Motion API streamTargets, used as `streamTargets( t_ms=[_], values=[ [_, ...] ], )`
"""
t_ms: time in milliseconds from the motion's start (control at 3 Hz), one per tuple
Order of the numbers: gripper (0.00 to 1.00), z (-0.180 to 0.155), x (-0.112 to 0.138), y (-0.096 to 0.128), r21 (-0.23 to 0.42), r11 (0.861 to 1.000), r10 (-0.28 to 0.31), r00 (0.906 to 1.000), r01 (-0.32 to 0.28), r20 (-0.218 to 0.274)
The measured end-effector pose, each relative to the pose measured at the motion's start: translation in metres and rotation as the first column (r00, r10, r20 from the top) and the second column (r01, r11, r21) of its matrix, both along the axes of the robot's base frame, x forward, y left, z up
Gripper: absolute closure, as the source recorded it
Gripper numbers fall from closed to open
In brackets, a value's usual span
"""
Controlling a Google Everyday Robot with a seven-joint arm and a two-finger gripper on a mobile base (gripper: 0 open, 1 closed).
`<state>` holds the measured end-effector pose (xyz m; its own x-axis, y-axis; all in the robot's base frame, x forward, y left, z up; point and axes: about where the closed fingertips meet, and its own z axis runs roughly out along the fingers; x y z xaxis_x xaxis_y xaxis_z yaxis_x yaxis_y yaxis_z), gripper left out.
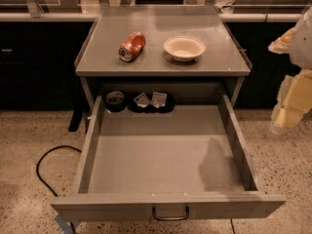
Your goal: Close top drawer
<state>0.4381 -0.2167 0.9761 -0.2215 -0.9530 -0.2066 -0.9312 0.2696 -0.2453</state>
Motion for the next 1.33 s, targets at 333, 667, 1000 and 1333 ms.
streamTargets(
  t_ms=[333, 667, 1000, 1333],
  values=[
    [0.00, 0.000, 0.000, 0.000, 0.000, 1.000, 0.000, 1.0000, 0.000, 0.000],
    [0.00, -0.001, -0.003, 0.001, 0.005, 1.000, 0.001, 1.0000, -0.001, -0.002],
    [0.00, -0.020, -0.021, -0.008, 0.038, 0.999, -0.031, 0.9993, 0.032, -0.021],
    [0.00, -0.049, -0.053, -0.015, 0.083, 0.993, -0.078, 0.9964, 0.080, -0.034]
  ],
)
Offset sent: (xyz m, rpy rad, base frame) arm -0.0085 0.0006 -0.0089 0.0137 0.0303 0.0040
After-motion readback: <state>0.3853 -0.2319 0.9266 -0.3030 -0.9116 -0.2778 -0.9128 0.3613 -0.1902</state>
